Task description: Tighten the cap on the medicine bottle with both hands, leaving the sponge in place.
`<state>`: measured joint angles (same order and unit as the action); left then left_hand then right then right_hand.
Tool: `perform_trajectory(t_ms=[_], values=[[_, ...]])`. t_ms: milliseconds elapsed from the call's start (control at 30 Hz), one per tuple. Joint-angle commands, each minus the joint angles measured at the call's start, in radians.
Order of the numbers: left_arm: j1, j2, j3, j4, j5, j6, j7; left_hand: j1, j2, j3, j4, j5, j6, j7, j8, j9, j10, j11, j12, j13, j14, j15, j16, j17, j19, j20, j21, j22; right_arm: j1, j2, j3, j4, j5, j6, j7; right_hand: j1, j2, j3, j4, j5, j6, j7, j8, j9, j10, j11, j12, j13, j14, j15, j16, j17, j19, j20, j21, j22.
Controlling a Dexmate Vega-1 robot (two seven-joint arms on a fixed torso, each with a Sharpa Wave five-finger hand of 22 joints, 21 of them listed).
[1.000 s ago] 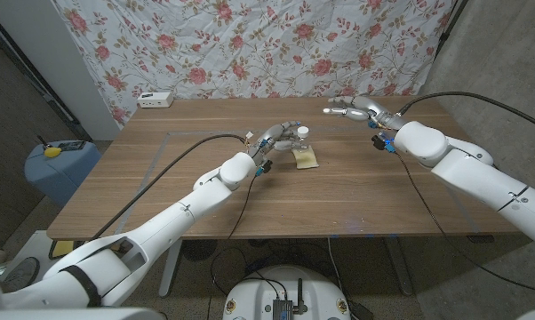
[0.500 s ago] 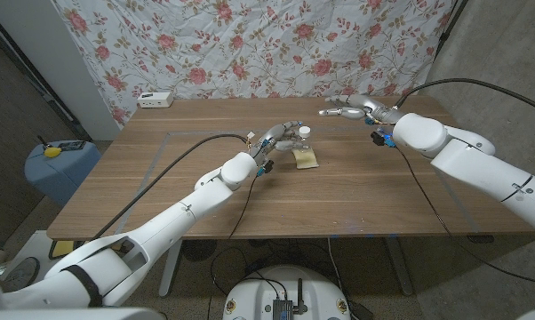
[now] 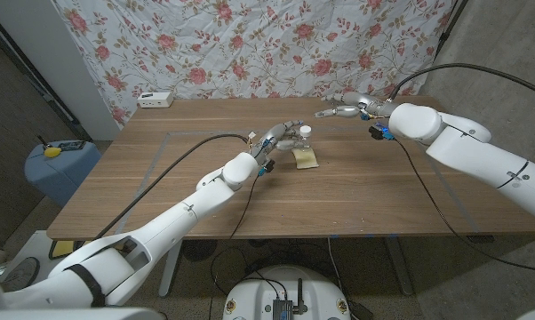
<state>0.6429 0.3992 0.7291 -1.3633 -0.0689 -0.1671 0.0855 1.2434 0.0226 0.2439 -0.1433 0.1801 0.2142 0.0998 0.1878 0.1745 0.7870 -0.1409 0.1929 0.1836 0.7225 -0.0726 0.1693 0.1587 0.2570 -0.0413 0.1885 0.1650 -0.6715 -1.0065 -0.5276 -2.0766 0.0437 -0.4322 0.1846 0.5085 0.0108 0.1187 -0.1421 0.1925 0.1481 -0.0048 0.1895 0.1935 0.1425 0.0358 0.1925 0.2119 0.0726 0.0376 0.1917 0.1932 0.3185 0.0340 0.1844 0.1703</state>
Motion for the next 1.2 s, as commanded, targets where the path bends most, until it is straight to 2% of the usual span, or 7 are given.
perform_trajectory(t_ms=[33, 433, 767, 933, 1200], values=[[-0.020, -0.020, 0.007, 0.031, 0.007, -0.012, 0.005, -0.004, 0.006, 0.008, 0.002, -0.002, 0.006, -0.007, 0.001, 0.001, 0.017, -0.014, 0.006, 0.005, 0.009, -0.112, 0.001, 0.000, 0.002, -0.075, -0.003, 0.002, 0.072, 0.005, -0.054, -0.013, -0.064, -0.061, 0.069, 0.015, 0.007, 0.008, -0.007, 0.002, 0.008, 0.014, 0.008, 0.004, -0.009, 0.007, 0.006, 0.003, -0.005, 0.011, 0.005, 0.004, -0.012, 0.004, 0.001, 0.003], [-0.044, -0.039, 0.020, 0.065, 0.015, -0.019, 0.000, -0.007, 0.006, 0.010, 0.002, -0.002, 0.006, -0.008, 0.001, 0.001, 0.019, -0.013, 0.006, 0.005, 0.008, -0.110, 0.001, 0.000, 0.002, -0.075, -0.003, 0.002, 0.130, 0.021, -0.117, -0.037, -0.154, -0.138, 0.126, 0.035, 0.014, 0.020, -0.013, -0.001, 0.051, 0.026, 0.024, 0.004, -0.006, 0.011, 0.010, 0.004, 0.002, 0.021, 0.009, 0.004, -0.019, 0.011, 0.003, 0.004], [-0.058, -0.046, 0.032, 0.083, 0.027, -0.016, -0.004, -0.011, 0.007, 0.012, 0.003, -0.002, 0.006, -0.009, 0.000, 0.001, 0.021, -0.016, 0.006, 0.005, 0.008, -0.106, 0.001, 0.000, 0.000, -0.076, -0.003, 0.002, 0.170, 0.035, -0.164, -0.053, -0.225, -0.187, 0.174, 0.049, 0.014, 0.027, -0.016, -0.003, 0.084, 0.028, 0.035, 0.006, 0.008, 0.023, 0.017, 0.005, 0.025, 0.023, 0.018, 0.004, -0.005, 0.002, 0.010, 0.004], [-0.063, -0.052, 0.035, 0.094, 0.026, -0.019, -0.005, -0.012, 0.007, 0.014, 0.003, -0.002, 0.006, -0.008, 0.000, 0.002, 0.020, -0.013, 0.006, 0.005, 0.008, -0.106, 0.001, 0.000, -0.001, -0.074, -0.004, 0.002, 0.209, 0.049, -0.211, -0.061, -0.290, -0.235, 0.220, 0.057, 0.015, 0.032, -0.018, -0.003, 0.101, 0.035, 0.040, 0.007, 0.012, 0.023, 0.019, 0.005, 0.033, 0.036, 0.020, 0.004, -0.002, 0.008, 0.012, 0.004], [-0.067, -0.057, 0.040, 0.102, 0.025, -0.022, -0.011, -0.016, 0.011, 0.016, 0.005, -0.002, 0.007, -0.008, 0.000, 0.002, 0.020, -0.010, 0.005, 0.005, 0.011, -0.107, 0.003, 0.001, -0.002, -0.076, -0.003, 0.002, 0.258, 0.068, -0.274, -0.072, -0.384, -0.307, 0.285, 0.064, 0.012, 0.035, -0.018, -0.003, 0.124, 0.024, 0.046, 0.008, 0.016, 0.025, 0.020, 0.005, 0.045, 0.050, 0.023, 0.004, 0.005, 0.019, 0.015, 0.005]])
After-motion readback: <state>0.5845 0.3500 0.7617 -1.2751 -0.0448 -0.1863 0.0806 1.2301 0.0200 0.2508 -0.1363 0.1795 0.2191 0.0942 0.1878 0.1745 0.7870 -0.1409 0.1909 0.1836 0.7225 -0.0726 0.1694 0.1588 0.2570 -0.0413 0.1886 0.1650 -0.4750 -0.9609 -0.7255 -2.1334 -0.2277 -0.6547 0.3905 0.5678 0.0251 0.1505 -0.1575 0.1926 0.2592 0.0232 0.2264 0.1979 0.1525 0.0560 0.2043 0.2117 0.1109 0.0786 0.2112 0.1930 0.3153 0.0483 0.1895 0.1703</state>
